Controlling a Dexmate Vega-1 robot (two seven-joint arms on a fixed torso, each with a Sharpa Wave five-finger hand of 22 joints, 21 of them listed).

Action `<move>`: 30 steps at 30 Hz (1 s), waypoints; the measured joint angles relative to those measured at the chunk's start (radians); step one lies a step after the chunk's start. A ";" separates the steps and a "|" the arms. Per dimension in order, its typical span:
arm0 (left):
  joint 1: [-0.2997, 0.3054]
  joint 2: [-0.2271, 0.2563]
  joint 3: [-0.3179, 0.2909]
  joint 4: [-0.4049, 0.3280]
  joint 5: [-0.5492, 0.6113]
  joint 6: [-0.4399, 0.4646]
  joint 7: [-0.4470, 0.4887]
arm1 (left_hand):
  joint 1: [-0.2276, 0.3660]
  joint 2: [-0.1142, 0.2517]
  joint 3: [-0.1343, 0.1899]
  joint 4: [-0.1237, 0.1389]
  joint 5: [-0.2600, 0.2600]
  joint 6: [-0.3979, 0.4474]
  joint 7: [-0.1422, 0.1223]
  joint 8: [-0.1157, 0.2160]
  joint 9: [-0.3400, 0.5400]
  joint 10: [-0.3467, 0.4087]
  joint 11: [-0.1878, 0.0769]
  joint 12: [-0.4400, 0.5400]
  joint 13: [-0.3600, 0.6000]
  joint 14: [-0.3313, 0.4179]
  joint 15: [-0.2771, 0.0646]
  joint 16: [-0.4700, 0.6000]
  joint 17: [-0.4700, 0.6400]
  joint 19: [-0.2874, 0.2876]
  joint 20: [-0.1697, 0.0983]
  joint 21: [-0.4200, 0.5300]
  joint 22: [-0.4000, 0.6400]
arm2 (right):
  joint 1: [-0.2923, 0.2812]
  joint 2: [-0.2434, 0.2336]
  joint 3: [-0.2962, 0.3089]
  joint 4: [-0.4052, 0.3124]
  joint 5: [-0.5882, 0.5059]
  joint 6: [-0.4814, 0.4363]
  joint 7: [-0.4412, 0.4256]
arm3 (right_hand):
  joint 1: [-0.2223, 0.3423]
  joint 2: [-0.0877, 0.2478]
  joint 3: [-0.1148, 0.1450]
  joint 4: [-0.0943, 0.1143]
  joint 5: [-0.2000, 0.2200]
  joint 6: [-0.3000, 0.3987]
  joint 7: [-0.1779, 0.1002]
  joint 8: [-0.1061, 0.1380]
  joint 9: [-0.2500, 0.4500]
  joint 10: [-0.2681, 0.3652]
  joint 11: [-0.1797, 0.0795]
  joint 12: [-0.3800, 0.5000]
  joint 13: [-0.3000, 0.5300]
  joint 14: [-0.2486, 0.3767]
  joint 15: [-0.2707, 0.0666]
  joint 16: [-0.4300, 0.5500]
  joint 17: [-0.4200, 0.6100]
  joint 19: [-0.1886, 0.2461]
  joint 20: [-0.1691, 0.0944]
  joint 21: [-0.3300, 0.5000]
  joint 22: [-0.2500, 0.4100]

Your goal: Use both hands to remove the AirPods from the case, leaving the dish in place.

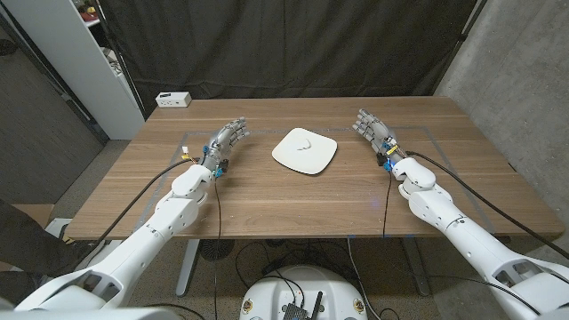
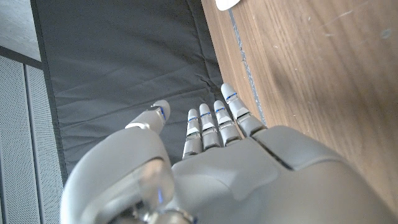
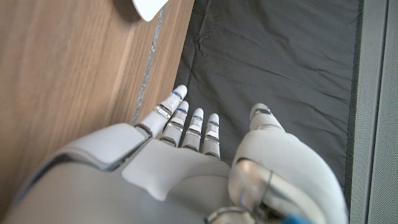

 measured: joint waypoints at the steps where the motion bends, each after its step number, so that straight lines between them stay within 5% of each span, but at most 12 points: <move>1: 0.001 0.000 0.000 -0.001 0.003 0.007 0.005 | 0.006 -0.006 0.004 -0.005 0.000 0.002 -0.002 0.000 0.000 0.000 0.000 0.000 0.000 0.000 0.000 0.000 0.000 0.000 0.000 0.000 0.002 | 0.000 0.000 0.000 0.000 0.000 0.000 0.001 | 0.000 0.000 0.000 0.000 0.000 0.000 0.000 0.000 0.000 0.000 0.000 0.000 0.000 0.000 0.000 0.000 0.000 0.000 0.000 0.000 0.000; 10: 0.029 0.055 0.009 -0.086 0.051 0.057 0.045 | 0.046 -0.036 -0.038 -0.086 0.000 0.006 -0.025 0.000 0.005 -0.031 -0.013 0.000 0.014 -0.054 0.010 -0.010 0.000 -0.068 0.010 -0.051 0.002 | 0.032 -0.009 -0.023 0.020 -0.016 -0.008 0.039 | 0.022 -0.019 0.002 -0.024 0.000 0.043 -0.020 0.006 0.005 -0.014 0.009 -0.007 0.000 -0.015 0.003 -0.011 -0.003 -0.037 0.001 -0.011 0.000; 15: 0.036 0.088 0.014 -0.128 0.081 0.083 0.064 | 0.059 -0.050 -0.055 -0.111 0.000 -0.001 -0.032 0.000 0.008 -0.052 -0.012 -0.001 0.022 -0.086 0.011 -0.013 0.000 -0.091 0.013 -0.073 0.002 | 0.040 -0.039 -0.040 -0.012 -0.060 -0.045 0.039 | 0.049 -0.029 0.004 -0.047 0.000 0.071 -0.038 0.006 0.005 -0.038 0.002 -0.007 0.007 -0.066 0.003 -0.024 0.000 -0.095 0.040 -0.019 0.000; 20: 0.044 0.118 0.017 -0.172 0.128 0.124 0.103 | 0.067 -0.057 -0.067 -0.123 -0.005 -0.006 -0.037 0.000 0.009 -0.067 -0.012 -0.005 0.028 -0.110 0.013 -0.013 0.000 -0.108 0.014 -0.087 0.002 | 0.068 -0.097 -0.081 -0.077 -0.136 -0.118 0.034 | 0.083 -0.042 0.006 -0.073 0.000 0.082 -0.050 0.006 0.005 -0.084 -0.007 -0.013 0.014 -0.122 0.003 -0.028 0.005 -0.149 0.077 -0.020 0.000; 25: 0.053 0.135 0.017 -0.201 0.146 0.136 0.122 | 0.072 -0.062 -0.073 -0.129 -0.005 -0.011 -0.042 0.000 0.009 -0.072 -0.007 -0.005 0.028 -0.121 0.013 -0.013 0.000 -0.115 0.021 -0.095 0.002 | 0.096 -0.138 -0.119 -0.139 -0.237 -0.227 0.015 | 0.125 -0.079 -0.001 -0.093 0.000 0.086 -0.061 0.006 0.009 -0.097 -0.008 -0.013 0.025 -0.153 0.005 -0.028 0.009 -0.151 0.079 -0.015 0.005; 30: 0.058 0.140 0.016 -0.215 0.161 0.142 0.137 | 0.072 -0.062 -0.077 -0.133 -0.005 -0.006 -0.048 0.000 0.009 -0.077 -0.012 -0.005 0.032 -0.122 0.011 -0.013 0.000 -0.115 0.021 -0.096 0.002 | 0.119 -0.167 -0.152 -0.198 -0.330 -0.341 -0.025 | 0.159 -0.114 0.002 -0.097 0.008 0.128 -0.031 0.016 0.013 -0.103 -0.003 -0.002 0.037 -0.173 0.007 -0.028 0.009 -0.162 0.079 -0.014 0.005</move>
